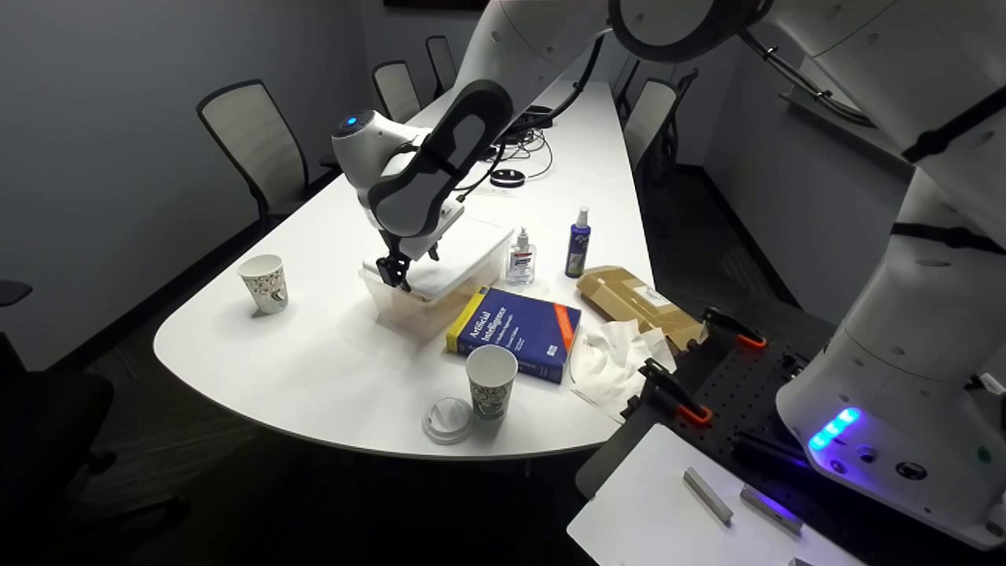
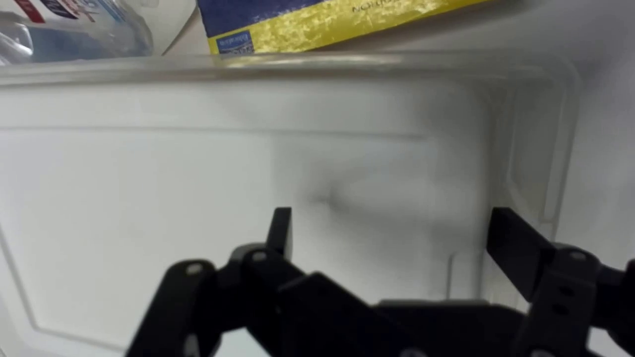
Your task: Remove the white lid from the clear container.
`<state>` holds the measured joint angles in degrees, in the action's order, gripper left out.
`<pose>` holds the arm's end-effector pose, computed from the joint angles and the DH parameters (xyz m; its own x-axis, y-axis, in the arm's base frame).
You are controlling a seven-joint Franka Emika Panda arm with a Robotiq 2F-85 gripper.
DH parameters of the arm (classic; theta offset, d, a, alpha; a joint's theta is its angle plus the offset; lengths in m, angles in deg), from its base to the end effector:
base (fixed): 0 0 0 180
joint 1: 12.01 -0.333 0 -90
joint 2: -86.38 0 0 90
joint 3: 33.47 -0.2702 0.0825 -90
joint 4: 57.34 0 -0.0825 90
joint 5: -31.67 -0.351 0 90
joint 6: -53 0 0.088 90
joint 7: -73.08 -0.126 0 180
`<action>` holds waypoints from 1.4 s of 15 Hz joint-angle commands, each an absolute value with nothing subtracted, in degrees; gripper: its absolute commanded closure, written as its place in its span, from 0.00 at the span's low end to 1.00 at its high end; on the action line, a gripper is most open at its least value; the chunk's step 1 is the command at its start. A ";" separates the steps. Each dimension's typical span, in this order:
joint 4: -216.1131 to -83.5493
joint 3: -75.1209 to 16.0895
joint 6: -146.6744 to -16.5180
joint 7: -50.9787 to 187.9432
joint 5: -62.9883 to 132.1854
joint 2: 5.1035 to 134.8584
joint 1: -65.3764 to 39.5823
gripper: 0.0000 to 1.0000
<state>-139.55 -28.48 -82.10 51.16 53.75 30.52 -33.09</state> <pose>0.6252 0.1769 0.0838 0.9754 0.2194 0.0223 0.1996 -0.9214 0.3335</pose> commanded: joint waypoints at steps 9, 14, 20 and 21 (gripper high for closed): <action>-138.25 -22.69 -81.63 46.00 53.93 29.75 -34.20 0.00; -138.27 -20.43 -81.16 45.75 54.42 29.40 -33.88 0.00; -138.75 -19.05 -82.02 46.35 54.34 28.92 -32.11 0.00; -138.86 -18.87 -82.12 46.40 54.30 28.84 -31.75 0.00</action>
<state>-138.61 -19.54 -82.05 47.69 53.83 29.04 -32.31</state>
